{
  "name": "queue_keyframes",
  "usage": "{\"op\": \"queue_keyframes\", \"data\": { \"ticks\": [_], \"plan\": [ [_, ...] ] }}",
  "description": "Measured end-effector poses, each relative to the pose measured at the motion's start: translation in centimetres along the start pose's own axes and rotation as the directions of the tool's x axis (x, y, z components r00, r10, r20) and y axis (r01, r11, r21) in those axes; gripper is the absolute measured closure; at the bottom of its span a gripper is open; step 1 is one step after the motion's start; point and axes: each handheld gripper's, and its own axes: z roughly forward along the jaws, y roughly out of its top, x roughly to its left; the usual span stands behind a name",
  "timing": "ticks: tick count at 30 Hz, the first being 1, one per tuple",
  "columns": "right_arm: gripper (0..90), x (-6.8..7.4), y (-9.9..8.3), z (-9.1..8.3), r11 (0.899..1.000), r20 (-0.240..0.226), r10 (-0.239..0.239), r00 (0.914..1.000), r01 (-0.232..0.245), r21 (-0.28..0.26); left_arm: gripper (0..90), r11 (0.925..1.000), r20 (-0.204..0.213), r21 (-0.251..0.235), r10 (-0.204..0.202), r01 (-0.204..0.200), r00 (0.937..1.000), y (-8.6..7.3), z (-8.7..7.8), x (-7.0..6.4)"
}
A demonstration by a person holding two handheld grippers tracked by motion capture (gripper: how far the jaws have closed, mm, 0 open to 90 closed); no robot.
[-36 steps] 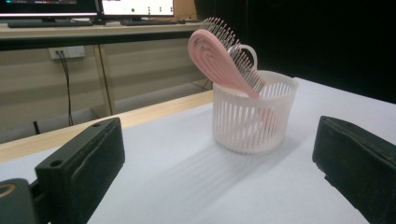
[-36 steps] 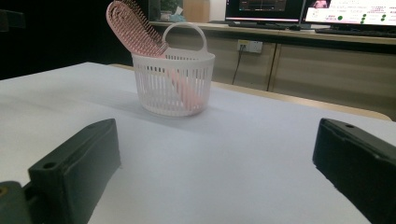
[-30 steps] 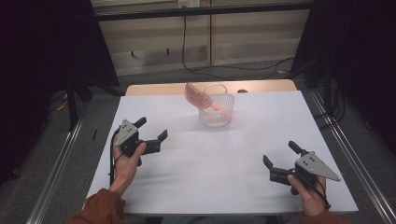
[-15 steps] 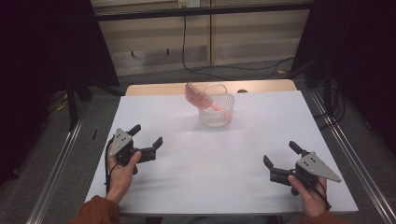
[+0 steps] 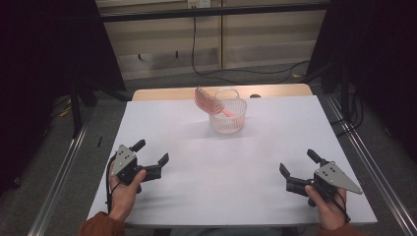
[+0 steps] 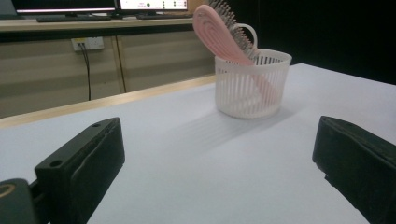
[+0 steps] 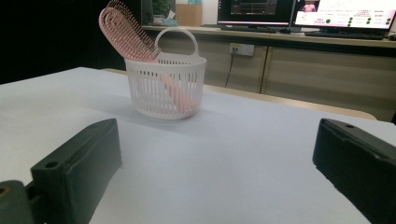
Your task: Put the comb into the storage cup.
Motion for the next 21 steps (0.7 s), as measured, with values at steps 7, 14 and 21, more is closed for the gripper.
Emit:
{"op": "queue_keyframes", "data": {
  "ticks": [7,14,21],
  "plan": [
    [0.3,0.0,0.2,-0.3,1.0,0.007,0.005,1.0,-0.004,-0.012,2.6,0.9995,-0.039,0.01,-0.031,0.031,0.9987,-0.7,-1.7,0.2],
    [0.0,-0.1,0.2,-0.7,1.0,0.028,0.007,0.9996,-0.007,-0.008,2.6,0.9983,-0.092,-0.003,-0.059,0.059,0.994,-0.9,-3.1,1.1],
    [0.0,-0.1,0.1,-1.6,1.0,0.048,0.008,0.9988,-0.007,-0.004,2.9,0.9983,-0.109,-0.023,-0.056,0.054,0.9925,-1.0,-4.5,0.9]
  ]
}}
